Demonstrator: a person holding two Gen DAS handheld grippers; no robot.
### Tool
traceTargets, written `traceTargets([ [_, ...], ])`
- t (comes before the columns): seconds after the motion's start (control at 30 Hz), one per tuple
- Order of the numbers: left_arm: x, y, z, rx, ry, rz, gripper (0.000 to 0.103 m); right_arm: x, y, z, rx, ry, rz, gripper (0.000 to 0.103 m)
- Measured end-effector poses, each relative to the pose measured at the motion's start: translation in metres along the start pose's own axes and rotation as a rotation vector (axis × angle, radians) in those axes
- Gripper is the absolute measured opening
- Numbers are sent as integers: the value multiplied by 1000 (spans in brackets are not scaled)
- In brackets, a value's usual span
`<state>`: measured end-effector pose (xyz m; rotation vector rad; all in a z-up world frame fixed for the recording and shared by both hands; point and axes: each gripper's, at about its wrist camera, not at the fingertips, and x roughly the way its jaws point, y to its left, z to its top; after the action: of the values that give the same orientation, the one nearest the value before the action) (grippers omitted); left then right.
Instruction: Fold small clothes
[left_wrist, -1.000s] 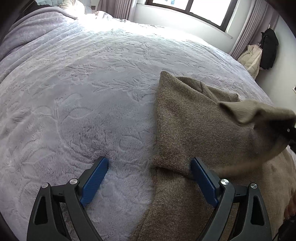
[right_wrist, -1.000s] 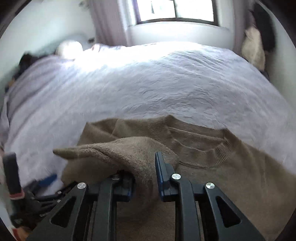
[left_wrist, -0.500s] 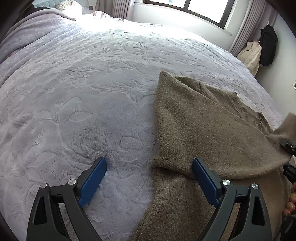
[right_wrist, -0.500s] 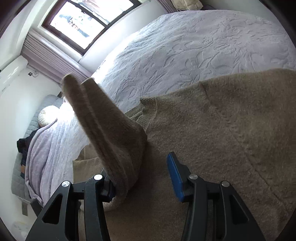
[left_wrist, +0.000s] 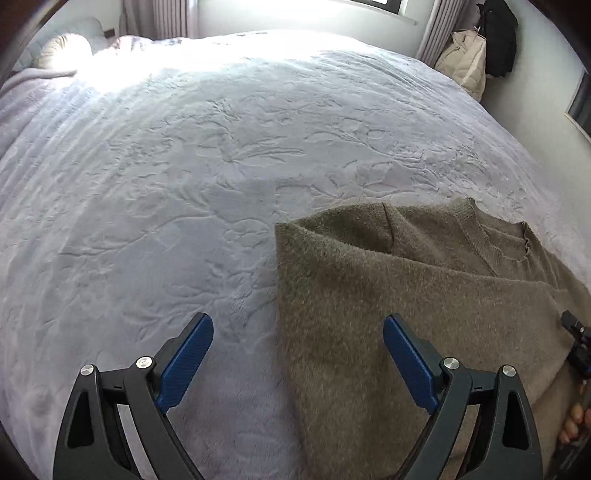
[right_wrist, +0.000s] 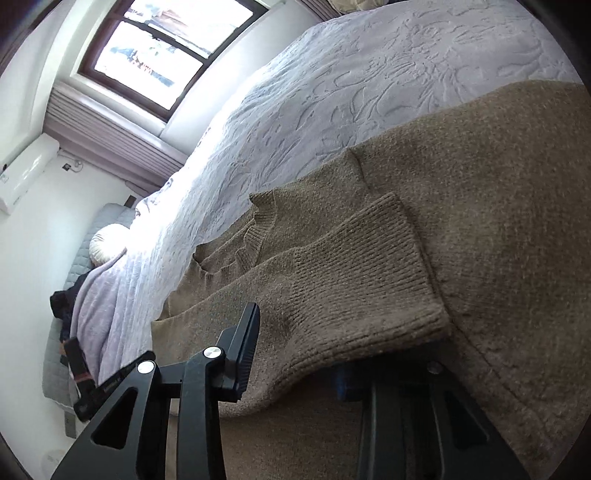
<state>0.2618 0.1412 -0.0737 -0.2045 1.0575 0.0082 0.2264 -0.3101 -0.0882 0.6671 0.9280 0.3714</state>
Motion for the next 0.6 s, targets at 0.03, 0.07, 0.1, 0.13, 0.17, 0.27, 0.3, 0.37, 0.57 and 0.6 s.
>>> traceTargets([
  [0.03,6,3,4,-12,12,-18,93,2,1,0,-16,8,5,39],
  [0.07,11,5,9,-24,21,-29,84,2,-1,-1,-26,15,9,39],
  [0.1,14,5,10,-32,31,-45,73,3,-1,-1,-31,21,18,41],
  [0.13,18,7,14,-49,47,-76,70,4,0,0,-34,28,30,44],
  [0.17,20,8,15,-62,53,-99,60,5,1,0,-35,36,42,46],
  [0.27,23,7,16,-69,63,-143,27,7,7,5,-44,49,38,52],
  [0.3,21,6,17,-71,55,-139,18,8,9,5,-48,47,27,51],
  [0.37,16,6,18,-73,28,-122,12,10,13,5,-42,49,5,24],
  [0.57,15,27,16,-113,-14,-104,11,19,53,19,-115,-1,88,7],
  [0.6,17,30,15,-111,-15,-94,11,21,57,21,-138,-5,78,7],
])
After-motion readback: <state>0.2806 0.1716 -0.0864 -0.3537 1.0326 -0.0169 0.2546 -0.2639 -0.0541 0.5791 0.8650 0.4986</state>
